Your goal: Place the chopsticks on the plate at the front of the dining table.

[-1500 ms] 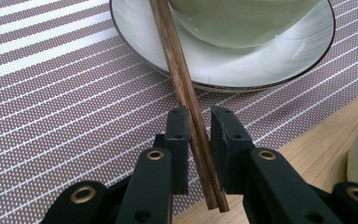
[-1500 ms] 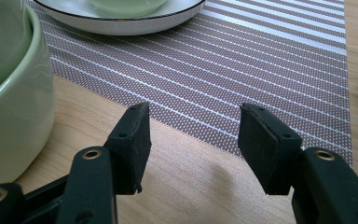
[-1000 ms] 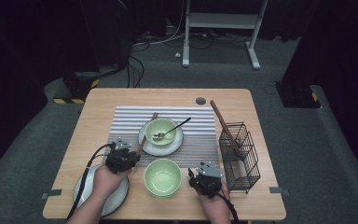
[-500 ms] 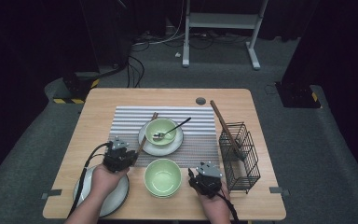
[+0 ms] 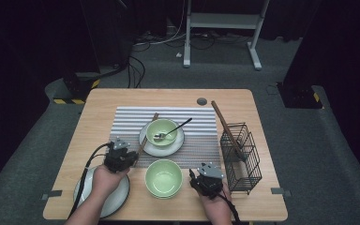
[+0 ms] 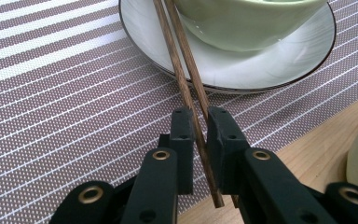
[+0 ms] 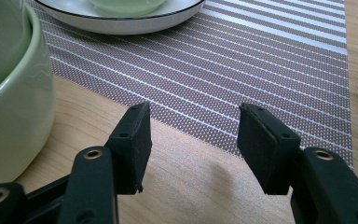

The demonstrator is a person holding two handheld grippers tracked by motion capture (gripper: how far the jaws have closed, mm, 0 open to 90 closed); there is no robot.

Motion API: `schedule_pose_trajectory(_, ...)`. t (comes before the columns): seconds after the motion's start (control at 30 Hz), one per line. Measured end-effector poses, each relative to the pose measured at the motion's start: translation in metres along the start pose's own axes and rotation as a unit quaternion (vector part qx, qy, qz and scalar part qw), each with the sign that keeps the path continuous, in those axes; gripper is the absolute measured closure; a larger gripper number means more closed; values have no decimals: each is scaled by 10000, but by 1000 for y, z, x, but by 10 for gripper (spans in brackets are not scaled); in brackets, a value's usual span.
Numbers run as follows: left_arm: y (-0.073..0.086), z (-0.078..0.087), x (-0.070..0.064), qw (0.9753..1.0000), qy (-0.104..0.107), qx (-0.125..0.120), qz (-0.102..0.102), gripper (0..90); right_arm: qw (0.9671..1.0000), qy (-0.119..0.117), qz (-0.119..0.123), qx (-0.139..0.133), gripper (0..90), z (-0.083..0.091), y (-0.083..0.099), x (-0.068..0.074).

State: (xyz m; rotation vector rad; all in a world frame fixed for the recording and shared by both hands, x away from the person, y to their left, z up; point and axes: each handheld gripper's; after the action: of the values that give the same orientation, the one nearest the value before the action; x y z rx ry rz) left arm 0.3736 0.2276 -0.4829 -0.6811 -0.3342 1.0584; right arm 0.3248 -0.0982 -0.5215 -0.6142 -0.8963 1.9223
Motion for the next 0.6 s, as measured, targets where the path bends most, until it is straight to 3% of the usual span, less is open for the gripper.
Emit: schedule_pose_trajectory(0.6, 4, 2, -1, 10000, 10, 4, 31, 814, 10000, 5, 24, -12, 443, 0, 0, 0)
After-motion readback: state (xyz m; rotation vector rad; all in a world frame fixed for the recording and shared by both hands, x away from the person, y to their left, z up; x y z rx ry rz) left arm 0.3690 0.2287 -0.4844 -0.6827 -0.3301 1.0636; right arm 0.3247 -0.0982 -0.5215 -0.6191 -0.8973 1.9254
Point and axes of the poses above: each handheld gripper's, and its own axes: z roughly backward along the jaws, y roughly out of its underside, x roughly to its left, and after that the axes turned 3 degrees about x, right-handed
